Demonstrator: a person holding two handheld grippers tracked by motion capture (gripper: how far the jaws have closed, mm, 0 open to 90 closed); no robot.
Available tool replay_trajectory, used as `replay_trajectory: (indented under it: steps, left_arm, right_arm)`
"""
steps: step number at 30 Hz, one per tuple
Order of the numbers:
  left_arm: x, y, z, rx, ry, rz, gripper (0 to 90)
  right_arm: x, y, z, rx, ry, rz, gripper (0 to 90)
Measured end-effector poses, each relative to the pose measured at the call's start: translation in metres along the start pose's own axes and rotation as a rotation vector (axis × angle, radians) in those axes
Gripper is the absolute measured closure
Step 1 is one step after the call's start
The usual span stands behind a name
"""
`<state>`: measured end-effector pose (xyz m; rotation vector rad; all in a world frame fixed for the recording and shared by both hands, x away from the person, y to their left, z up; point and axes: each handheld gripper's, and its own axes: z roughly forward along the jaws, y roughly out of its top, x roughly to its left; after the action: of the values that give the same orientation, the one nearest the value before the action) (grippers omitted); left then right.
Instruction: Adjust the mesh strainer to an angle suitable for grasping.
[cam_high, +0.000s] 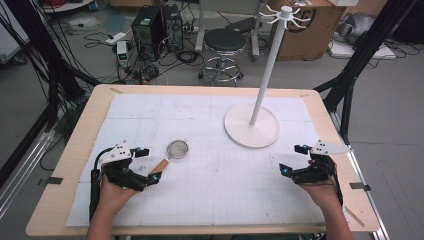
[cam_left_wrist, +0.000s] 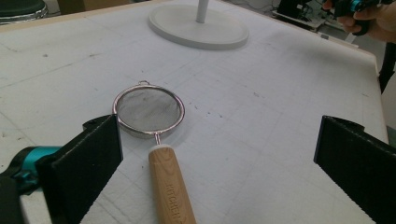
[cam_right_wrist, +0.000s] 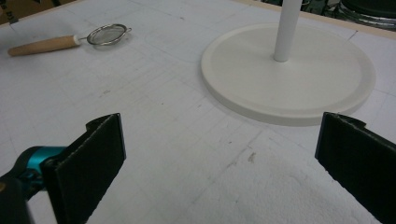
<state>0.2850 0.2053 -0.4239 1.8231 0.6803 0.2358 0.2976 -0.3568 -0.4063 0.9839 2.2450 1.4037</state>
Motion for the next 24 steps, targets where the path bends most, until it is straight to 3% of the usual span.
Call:
replay_trajectory:
  steps: [5, 14, 18, 21, 24]
  left_arm:
    - [0.0006, 0.0004, 0.0020, -0.001, 0.002, -0.006, 1.7]
    - [-0.0007, -0.0012, 0.0012, 0.016, 0.010, 0.006, 1.7]
    - [-0.0005, -0.0019, 0.0005, 0.050, 0.030, 0.008, 9.9]
    - [0.0022, -0.0034, -0.0003, 0.076, 0.062, -0.004, 10.4]
    - [0.0031, -0.0039, -0.0002, 0.087, 0.066, -0.009, 14.2]
  right_arm:
    - [-0.0021, -0.0012, -0.0010, -0.001, 0.004, 0.023, 0.5]
    - [0.0049, 0.0003, -0.0015, 0.014, -0.022, 0.006, 0.5]
    - [0.0056, -0.0002, 0.0005, 0.029, -0.023, 0.004, 0.5]
    - [0.0051, -0.0007, 0.0012, 0.033, -0.028, 0.000, 0.5]
    - [0.0041, -0.0013, 0.0009, 0.035, -0.029, 0.004, 0.5]
